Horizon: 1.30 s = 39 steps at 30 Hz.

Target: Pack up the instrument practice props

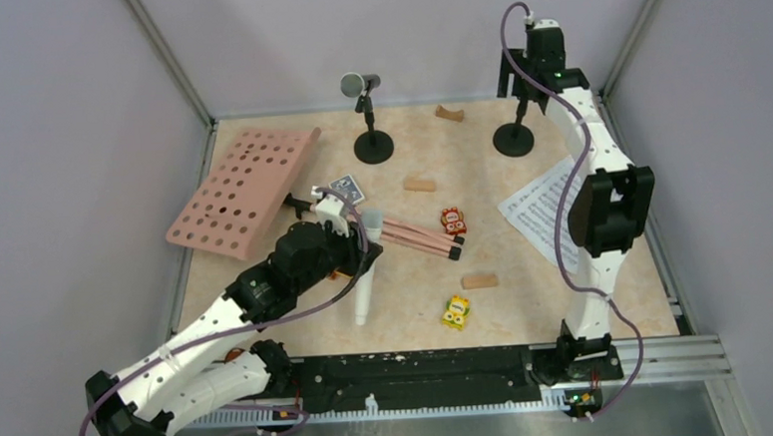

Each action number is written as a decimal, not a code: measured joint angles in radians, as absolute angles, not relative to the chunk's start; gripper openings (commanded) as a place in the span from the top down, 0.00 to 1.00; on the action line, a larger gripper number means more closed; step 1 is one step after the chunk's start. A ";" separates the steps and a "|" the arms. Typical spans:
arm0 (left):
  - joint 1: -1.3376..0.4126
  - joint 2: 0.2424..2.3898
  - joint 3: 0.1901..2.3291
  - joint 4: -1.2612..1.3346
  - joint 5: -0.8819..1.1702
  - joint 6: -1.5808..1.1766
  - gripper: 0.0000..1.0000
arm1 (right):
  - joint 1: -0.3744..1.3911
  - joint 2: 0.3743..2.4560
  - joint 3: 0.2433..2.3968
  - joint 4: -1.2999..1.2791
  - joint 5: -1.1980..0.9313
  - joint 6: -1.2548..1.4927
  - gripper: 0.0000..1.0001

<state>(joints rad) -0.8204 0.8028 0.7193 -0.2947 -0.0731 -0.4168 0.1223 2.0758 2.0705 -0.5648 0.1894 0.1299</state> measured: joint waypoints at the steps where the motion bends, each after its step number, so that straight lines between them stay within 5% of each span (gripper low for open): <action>1: -0.820 0.817 0.719 -0.293 -0.068 -0.422 1.00 | 0.122 2.044 2.035 -0.561 0.183 0.137 0.18; 10: -0.820 0.991 0.738 -0.191 0.030 -0.483 1.00 | 0.123 1.463 1.545 -0.456 0.072 0.291 0.18; 19: -0.921 1.456 1.016 -0.060 0.049 -0.659 1.00 | 0.124 0.942 1.233 -0.454 -0.031 0.410 0.18; 30: -1.107 2.091 1.623 -0.038 -0.025 -0.871 1.00 | 0.124 0.685 1.198 -0.597 -0.039 0.420 0.19; 39: -1.109 2.360 1.821 -0.071 -0.069 -0.988 0.99 | 0.124 0.636 1.132 -0.663 -0.045 0.421 0.19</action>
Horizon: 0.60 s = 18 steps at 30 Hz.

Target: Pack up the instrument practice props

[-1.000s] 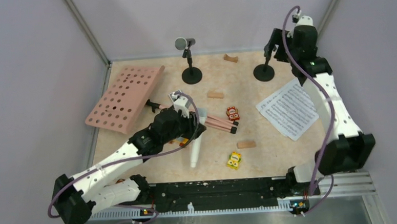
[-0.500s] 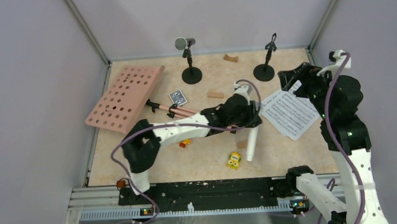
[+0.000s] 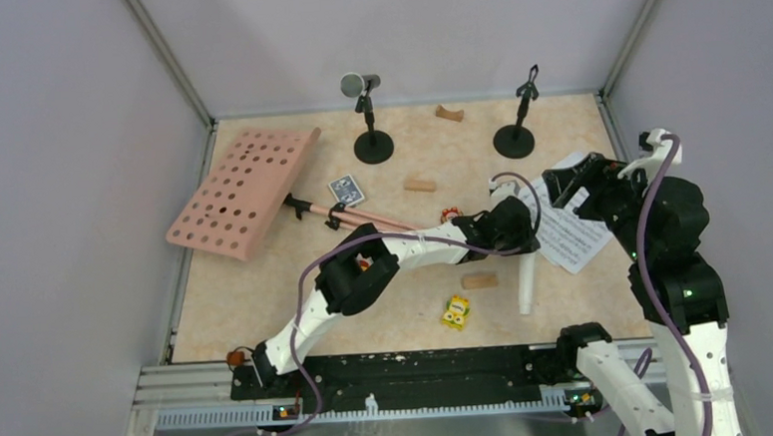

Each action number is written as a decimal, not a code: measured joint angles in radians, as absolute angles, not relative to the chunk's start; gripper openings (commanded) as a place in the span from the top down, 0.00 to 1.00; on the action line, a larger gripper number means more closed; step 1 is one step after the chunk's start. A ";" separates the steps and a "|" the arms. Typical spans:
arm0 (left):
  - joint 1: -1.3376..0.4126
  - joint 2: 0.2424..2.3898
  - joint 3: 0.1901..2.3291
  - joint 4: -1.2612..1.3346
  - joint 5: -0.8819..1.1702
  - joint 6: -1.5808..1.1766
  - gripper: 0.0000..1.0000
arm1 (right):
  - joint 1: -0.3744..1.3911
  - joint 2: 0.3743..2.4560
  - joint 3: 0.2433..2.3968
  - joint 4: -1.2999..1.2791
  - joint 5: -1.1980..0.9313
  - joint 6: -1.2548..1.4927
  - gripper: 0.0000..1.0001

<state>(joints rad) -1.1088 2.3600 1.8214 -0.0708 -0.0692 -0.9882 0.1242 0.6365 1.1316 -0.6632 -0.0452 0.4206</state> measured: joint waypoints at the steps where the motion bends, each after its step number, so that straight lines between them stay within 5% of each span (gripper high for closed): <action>1: -1.109 2.367 1.822 -0.082 -0.078 -0.999 0.95 | 0.124 0.635 1.125 -0.668 -0.047 0.421 0.19; 18: -1.110 2.310 1.755 -0.174 -0.330 -1.030 0.18 | 0.124 0.603 1.086 -0.686 -0.057 0.421 0.20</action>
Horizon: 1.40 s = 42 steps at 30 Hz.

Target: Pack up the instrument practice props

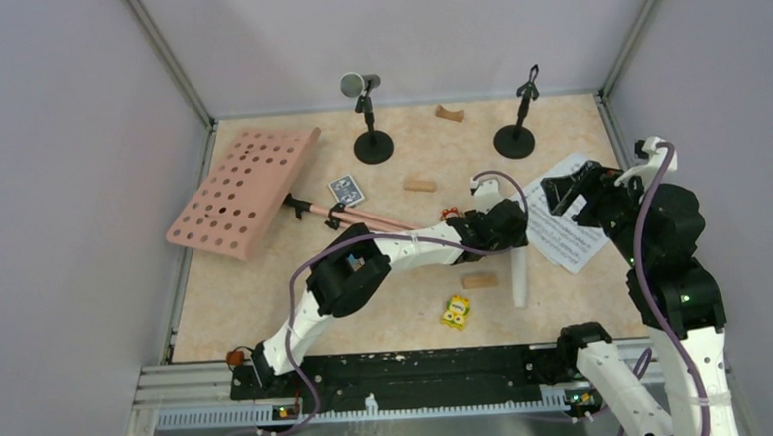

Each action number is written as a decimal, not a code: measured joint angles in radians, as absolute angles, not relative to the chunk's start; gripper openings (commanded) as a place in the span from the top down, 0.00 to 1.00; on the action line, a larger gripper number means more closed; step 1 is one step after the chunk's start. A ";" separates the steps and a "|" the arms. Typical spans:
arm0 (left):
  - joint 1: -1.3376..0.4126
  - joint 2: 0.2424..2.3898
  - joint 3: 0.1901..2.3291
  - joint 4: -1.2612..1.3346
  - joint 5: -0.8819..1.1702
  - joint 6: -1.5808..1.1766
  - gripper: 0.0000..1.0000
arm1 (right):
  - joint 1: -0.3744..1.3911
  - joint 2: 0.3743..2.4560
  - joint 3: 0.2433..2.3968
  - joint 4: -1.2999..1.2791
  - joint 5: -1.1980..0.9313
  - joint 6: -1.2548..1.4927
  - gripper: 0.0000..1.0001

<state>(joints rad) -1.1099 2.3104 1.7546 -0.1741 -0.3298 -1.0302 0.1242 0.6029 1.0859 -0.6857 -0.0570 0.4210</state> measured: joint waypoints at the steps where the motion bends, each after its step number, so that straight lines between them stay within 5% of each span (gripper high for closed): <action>1: -1.110 2.304 1.751 -0.182 -0.342 -1.026 0.17 | 0.124 0.603 1.085 -0.685 -0.057 0.421 0.20; 17: -1.109 2.181 1.633 -0.193 -0.416 -0.881 0.12 | 0.124 0.593 0.999 -0.699 -0.068 0.429 0.20; 36: -1.105 1.661 1.256 0.017 -0.481 -0.584 0.04 | 0.124 0.583 0.887 -0.705 -0.130 0.450 0.20; 42: -0.973 1.562 1.128 0.030 -0.508 -0.527 0.04 | 0.124 0.582 0.845 -0.699 -0.170 0.450 0.21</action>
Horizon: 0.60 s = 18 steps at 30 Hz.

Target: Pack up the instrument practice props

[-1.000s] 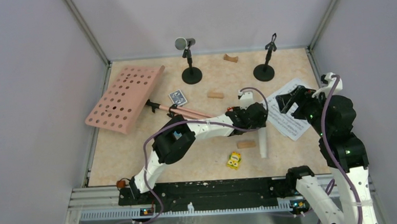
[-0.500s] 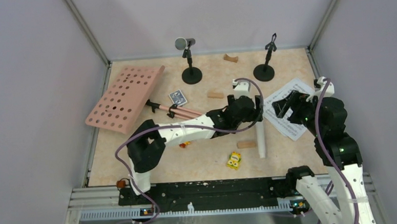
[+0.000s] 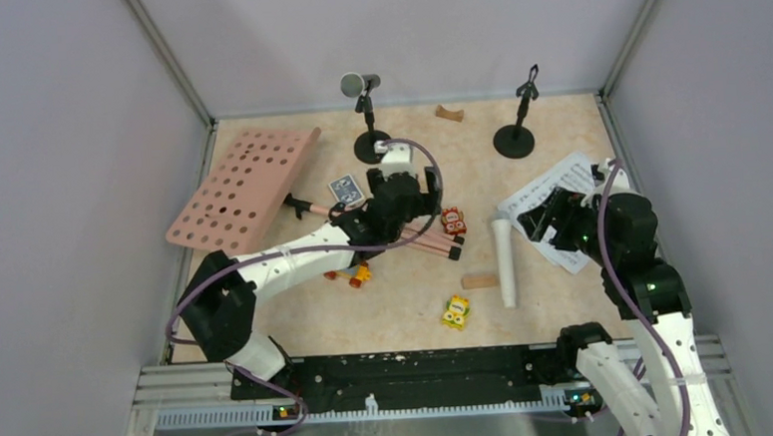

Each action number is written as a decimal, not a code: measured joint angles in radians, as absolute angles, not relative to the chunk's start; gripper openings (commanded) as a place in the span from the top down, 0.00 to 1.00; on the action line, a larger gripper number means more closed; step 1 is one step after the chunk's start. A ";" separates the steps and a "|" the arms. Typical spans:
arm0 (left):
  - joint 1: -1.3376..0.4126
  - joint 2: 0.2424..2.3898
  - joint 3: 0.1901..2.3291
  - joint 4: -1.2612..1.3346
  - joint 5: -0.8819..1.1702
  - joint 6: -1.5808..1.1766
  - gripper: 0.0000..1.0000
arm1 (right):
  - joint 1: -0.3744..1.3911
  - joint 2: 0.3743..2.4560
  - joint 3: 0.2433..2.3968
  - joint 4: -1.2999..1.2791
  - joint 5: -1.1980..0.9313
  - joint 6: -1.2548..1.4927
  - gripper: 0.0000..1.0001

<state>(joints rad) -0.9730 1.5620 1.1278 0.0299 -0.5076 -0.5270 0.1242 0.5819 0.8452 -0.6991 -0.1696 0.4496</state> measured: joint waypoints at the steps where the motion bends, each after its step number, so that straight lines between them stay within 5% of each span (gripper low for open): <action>1: -0.928 1.562 1.111 0.037 -0.511 -0.519 0.04 | 0.124 0.580 0.839 -0.699 -0.175 0.450 0.21; 8: -0.678 1.628 1.018 0.266 -0.547 -0.354 0.06 | 0.124 0.557 0.829 -0.697 -0.197 0.447 0.21; 18: -0.541 1.917 1.029 0.586 -0.379 -0.128 0.10 | 0.124 0.551 0.781 -0.673 -0.213 0.436 0.22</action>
<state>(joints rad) -0.5411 1.9167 1.0286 0.5861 -0.3790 -0.1276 0.1242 0.5507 0.7807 -0.6735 -0.2131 0.4358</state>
